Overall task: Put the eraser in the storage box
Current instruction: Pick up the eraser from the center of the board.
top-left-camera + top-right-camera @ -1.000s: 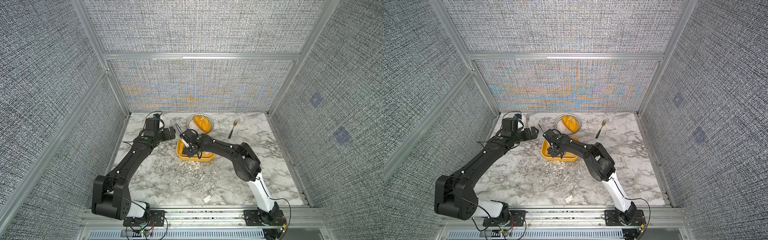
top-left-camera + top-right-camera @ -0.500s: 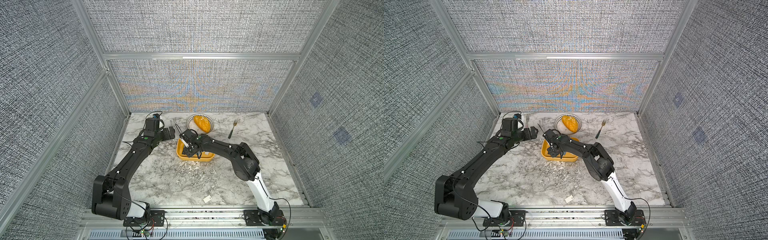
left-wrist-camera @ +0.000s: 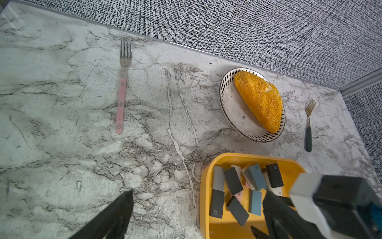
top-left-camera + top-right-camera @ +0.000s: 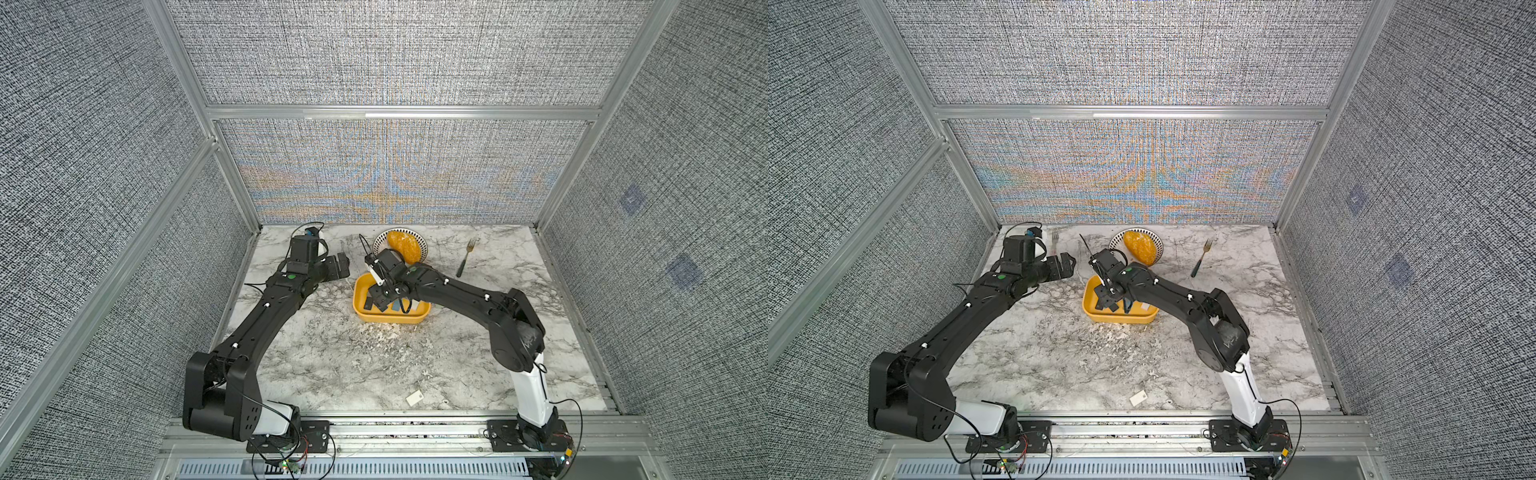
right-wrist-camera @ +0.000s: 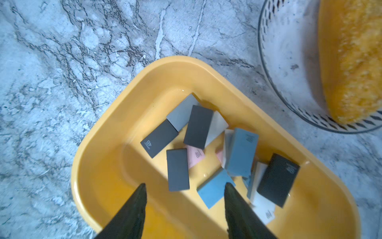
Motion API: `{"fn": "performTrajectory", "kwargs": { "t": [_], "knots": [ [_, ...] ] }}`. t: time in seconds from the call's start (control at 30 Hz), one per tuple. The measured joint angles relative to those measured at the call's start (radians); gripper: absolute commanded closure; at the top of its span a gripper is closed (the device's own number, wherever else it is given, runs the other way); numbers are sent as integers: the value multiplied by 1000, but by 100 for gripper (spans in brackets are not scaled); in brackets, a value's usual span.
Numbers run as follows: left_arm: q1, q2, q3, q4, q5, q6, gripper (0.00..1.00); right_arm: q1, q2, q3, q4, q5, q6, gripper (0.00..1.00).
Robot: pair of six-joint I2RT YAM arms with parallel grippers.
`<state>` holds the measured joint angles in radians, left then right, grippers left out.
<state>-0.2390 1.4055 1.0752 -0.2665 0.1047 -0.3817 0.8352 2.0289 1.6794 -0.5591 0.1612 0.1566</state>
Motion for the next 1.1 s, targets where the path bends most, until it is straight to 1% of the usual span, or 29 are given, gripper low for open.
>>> {"fn": "performTrajectory", "kwargs": {
  "t": [0.1, 0.23, 0.37, 0.5, 0.7, 0.87, 1.0, 1.1],
  "knots": [
    [0, -10, 0, 0, 0, 0, 0, 12, -131, -134, 1, 14, 47, 38],
    [0, -12, 0, 3, 5, -3, 0, 38, -318, -336, 1, -16, 143, 37],
    [0, 3, 10, 14, 30, -11, 0, 94, -476, -578, 5, -53, 289, 36],
    [0, 25, 43, 22, 35, -8, 0, 177, -569, -747, 5, -99, 447, 36],
    [0, 27, 37, 54, 71, -8, 0, 324, -645, -866, 32, -140, 687, 35],
    [0, 27, 24, 60, 92, -12, 0, 433, -649, -927, 56, -167, 862, 35],
    [0, 25, 19, 62, 109, -12, 0, 477, -618, -927, 76, -175, 946, 35],
    [0, 16, 14, 64, 114, -15, 0, 478, -599, -925, 85, -180, 977, 36]
  ]
}}
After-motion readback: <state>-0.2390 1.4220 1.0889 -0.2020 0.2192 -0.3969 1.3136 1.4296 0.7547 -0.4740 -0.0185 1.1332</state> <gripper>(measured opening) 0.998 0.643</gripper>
